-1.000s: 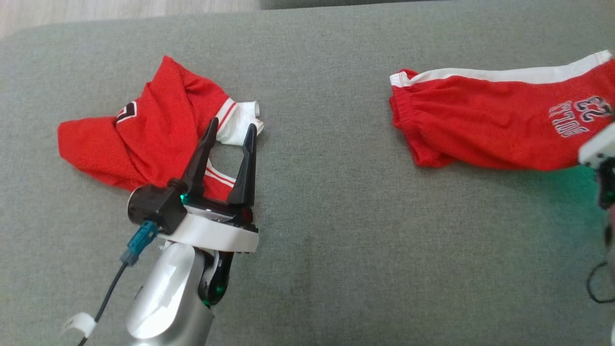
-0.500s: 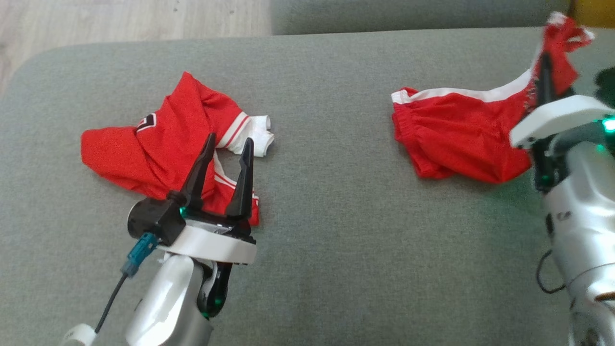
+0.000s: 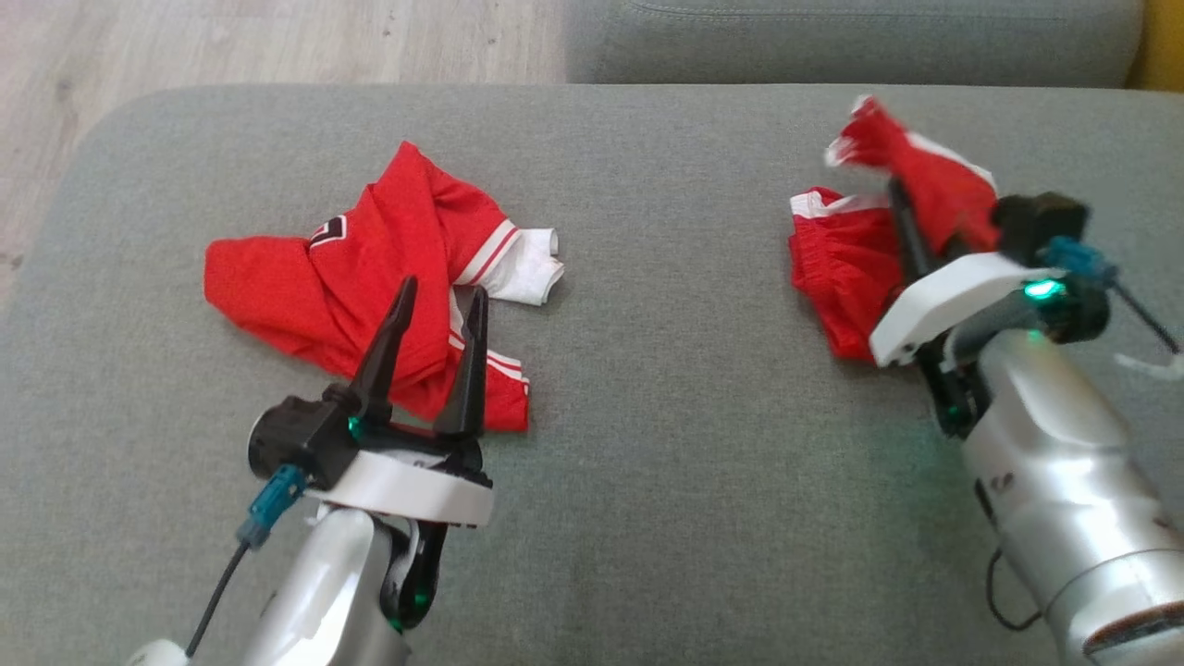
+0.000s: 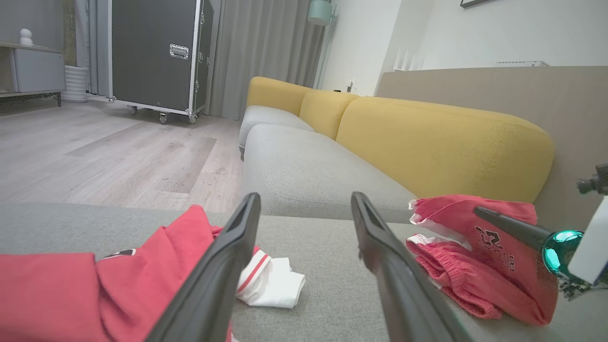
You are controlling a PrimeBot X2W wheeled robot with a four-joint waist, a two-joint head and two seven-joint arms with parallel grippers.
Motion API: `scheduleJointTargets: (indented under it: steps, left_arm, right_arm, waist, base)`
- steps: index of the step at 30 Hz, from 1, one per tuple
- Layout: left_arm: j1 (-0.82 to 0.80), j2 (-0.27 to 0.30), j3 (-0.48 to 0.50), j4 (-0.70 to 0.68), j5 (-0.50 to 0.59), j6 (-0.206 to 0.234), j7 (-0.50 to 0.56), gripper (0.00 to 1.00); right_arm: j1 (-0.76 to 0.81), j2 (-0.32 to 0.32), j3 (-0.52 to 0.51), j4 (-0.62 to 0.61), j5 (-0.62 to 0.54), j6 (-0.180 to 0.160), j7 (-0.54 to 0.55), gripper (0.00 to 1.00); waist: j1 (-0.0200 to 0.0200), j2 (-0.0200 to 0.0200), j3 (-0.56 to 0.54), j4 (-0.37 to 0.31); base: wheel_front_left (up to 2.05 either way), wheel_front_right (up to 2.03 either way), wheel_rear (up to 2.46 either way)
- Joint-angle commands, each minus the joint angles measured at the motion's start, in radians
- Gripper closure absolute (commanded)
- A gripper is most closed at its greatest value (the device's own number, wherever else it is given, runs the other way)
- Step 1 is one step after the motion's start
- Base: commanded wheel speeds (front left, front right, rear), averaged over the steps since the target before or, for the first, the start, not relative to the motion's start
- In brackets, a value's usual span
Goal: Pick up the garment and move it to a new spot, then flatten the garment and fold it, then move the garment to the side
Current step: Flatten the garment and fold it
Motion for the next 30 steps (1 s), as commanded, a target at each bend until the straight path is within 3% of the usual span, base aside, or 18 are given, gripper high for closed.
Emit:
scheduleJointTargets:
  steps: [1, 10, 11, 12, 22, 26, 30]
  left_arm:
    - [-0.011, 0.013, 0.031, -0.028, -0.009, 0.008, -0.005, 0.0]
    - [-0.009, 0.013, 0.027, -0.024, -0.015, 0.017, -0.005, 0.0]
    - [-0.008, 0.013, 0.027, -0.023, -0.016, 0.018, -0.005, 0.0]
    - [-0.008, 0.014, 0.026, -0.022, -0.016, 0.018, -0.005, 0.0]
    - [-0.011, 0.019, 0.055, -0.052, -0.019, 0.026, -0.005, 0.0]
    - [-0.006, 0.02, 0.068, -0.062, -0.015, 0.025, -0.005, 0.0]
    - [0.004, 0.018, 0.083, -0.071, -0.01, 0.022, -0.005, 0.0]
  right_arm:
    - [-0.001, 0.016, 0.05, -0.034, 0.016, -0.001, 0.0, 1.0]
    - [0.053, -0.011, 0.337, -0.057, 0.096, -0.001, 0.086, 1.0]
    - [0.056, -0.019, 0.371, -0.061, 0.105, -0.001, 0.099, 0.05]
    - [0.06, -0.024, 0.394, -0.069, 0.128, -0.001, 0.11, 0.0]
    - [-0.005, -0.142, 0.359, -0.178, 0.344, -0.001, 0.05, 0.0]
    - [-0.006, -0.179, 0.298, -0.229, 0.355, -0.001, 0.003, 0.0]
    - [0.02, -0.2, 0.192, -0.283, 0.272, -0.001, -0.014, 0.0]
  waist:
    - [0.0, -0.0001, -0.002, 0.004]
    - [0.0, -0.0001, -0.021, -0.002]
    - [0.0, -0.0001, -0.025, -0.007]
    - [0.0, -0.0001, -0.029, -0.012]
    - [0.0, -0.0001, -0.081, -0.121]
    - [0.0, -0.0001, -0.099, -0.169]
    - [0.0, -0.0001, -0.11, -0.21]
  base:
    - [0.0, 0.0, 0.0]
    - [0.0, 0.0, 0.0]
    - [0.0, 0.0, 0.0]
    - [0.0, 0.0, 0.0]
    - [0.0, 0.0, 0.0]
    - [0.0, 0.0, 0.0]
    - [0.0, 0.0, 0.0]
